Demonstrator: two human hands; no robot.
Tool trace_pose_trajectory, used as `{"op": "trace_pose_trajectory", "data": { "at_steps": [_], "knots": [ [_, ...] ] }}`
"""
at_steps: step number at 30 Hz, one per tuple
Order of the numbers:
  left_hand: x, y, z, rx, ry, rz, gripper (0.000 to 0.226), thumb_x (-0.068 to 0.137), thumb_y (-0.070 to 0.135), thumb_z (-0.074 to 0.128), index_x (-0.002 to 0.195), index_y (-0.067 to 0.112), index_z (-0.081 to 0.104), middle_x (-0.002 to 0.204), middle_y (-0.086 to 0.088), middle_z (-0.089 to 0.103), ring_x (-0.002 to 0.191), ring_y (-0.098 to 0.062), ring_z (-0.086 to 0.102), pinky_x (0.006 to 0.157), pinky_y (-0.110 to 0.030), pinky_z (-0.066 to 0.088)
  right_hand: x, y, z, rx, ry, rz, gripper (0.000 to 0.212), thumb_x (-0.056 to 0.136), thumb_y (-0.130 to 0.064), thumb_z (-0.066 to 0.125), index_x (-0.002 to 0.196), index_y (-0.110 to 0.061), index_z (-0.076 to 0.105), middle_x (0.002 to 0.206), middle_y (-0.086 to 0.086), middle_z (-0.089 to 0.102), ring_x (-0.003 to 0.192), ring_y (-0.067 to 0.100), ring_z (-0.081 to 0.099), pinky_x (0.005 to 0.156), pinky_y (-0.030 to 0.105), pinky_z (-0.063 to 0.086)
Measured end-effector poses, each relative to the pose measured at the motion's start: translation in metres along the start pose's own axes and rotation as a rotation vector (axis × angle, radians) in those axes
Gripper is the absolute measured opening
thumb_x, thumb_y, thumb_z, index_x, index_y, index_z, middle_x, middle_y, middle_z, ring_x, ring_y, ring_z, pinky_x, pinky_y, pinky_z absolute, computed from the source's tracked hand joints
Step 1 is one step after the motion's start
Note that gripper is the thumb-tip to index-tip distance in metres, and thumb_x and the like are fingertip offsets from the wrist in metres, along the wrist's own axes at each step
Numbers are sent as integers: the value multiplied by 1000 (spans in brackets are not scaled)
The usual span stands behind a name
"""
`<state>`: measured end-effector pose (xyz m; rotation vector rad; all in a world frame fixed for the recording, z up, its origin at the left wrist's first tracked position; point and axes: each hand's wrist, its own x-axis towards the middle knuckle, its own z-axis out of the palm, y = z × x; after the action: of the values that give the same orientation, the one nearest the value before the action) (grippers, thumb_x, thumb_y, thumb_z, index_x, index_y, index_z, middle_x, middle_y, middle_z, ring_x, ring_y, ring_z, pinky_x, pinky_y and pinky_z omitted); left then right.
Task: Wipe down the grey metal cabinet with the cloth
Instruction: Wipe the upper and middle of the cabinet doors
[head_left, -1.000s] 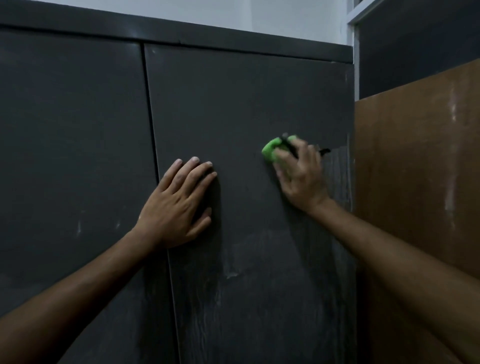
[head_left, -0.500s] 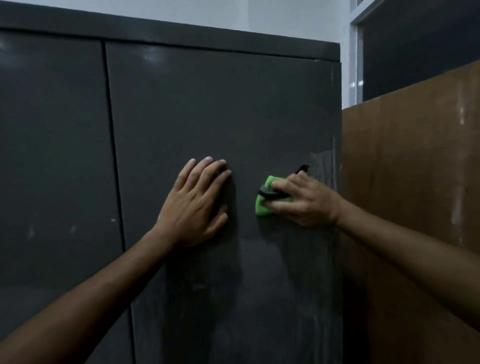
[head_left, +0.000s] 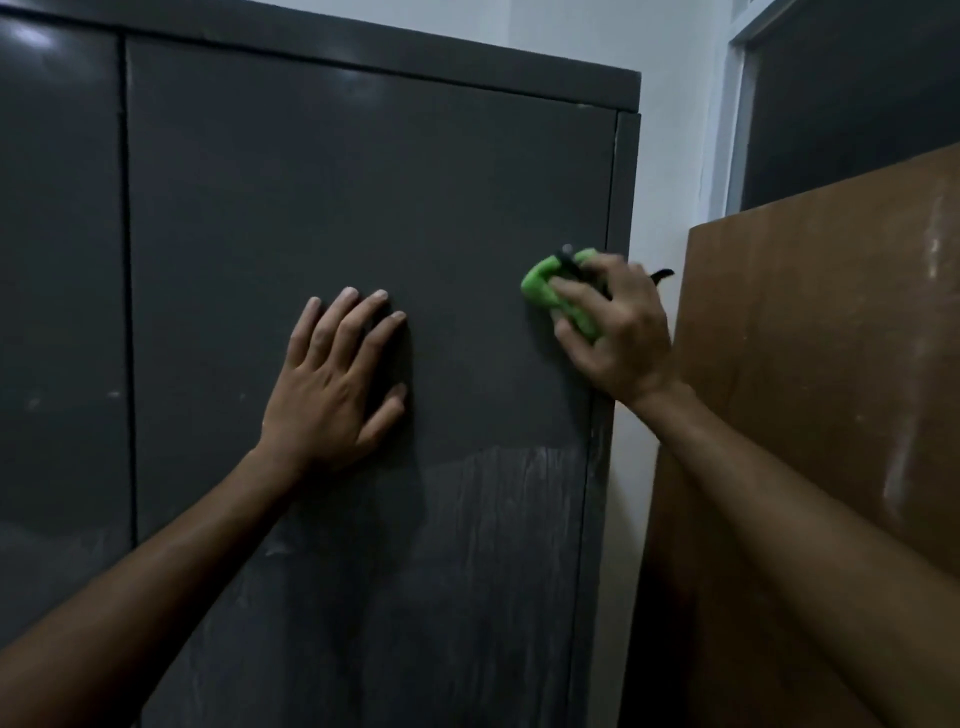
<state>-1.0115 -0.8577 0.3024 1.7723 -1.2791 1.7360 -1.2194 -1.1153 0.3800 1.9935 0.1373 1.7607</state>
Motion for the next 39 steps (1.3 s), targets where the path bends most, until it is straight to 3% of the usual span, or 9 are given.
{"op": "trace_pose_trajectory", "data": {
  "at_steps": [3,6,8,13,18,23,28,33,39],
  "knots": [
    [-1,-3,0,4,14,6,76,99,54,43,160,10,37,168,-15,31,160,-36,21,131,-55,10,-20,-41,17,37,101,262,36,94,-27,65,129,-20,67,128,15,57,106,31,55,87,46,51],
    [-1,-5,-1,11,3,12,76,99,54,42,161,10,37,169,-16,31,160,-37,20,131,-56,10,-40,-39,9,55,-167,-299,31,97,-27,62,126,-18,70,125,21,63,93,35,59,74,47,48],
    [-1,-4,0,15,4,8,76,99,54,42,161,10,36,168,-16,31,159,-37,21,131,-56,11,-27,-13,-2,29,-201,-473,29,99,-28,60,122,-16,72,124,22,64,89,35,60,72,47,48],
    [-2,-4,0,19,20,12,76,99,53,43,160,9,37,168,-16,32,159,-37,22,131,-56,11,-27,-21,6,50,36,182,36,95,-22,66,130,-14,66,127,20,56,106,34,55,87,48,51],
    [-2,-5,3,35,17,17,77,99,54,43,161,9,37,169,-16,31,159,-37,21,131,-56,12,-46,4,-8,79,-235,-411,31,97,-23,63,123,-8,72,120,26,62,94,36,61,80,49,51],
    [-4,-7,4,40,22,20,77,99,55,42,161,9,37,169,-15,31,160,-36,20,131,-54,10,-41,8,-5,71,6,85,35,95,-20,66,127,-6,66,124,24,53,111,38,55,91,50,52],
    [-3,-6,5,33,29,14,77,99,54,42,161,9,37,169,-15,31,160,-36,20,132,-54,10,-74,20,-17,78,-252,-441,29,98,-21,62,123,-7,67,123,28,60,100,37,62,84,49,55],
    [-4,-5,3,33,27,12,77,99,54,42,161,9,37,169,-15,31,160,-36,20,132,-52,9,-52,19,-8,118,70,207,34,96,-20,64,128,-10,62,127,19,50,113,33,55,90,47,57],
    [-3,-4,3,43,23,12,77,99,55,41,161,8,36,168,-16,31,160,-37,20,132,-52,7,-146,-9,-14,127,-278,-348,32,97,-24,65,127,-14,61,125,21,56,93,33,61,72,49,51]
  ]
}}
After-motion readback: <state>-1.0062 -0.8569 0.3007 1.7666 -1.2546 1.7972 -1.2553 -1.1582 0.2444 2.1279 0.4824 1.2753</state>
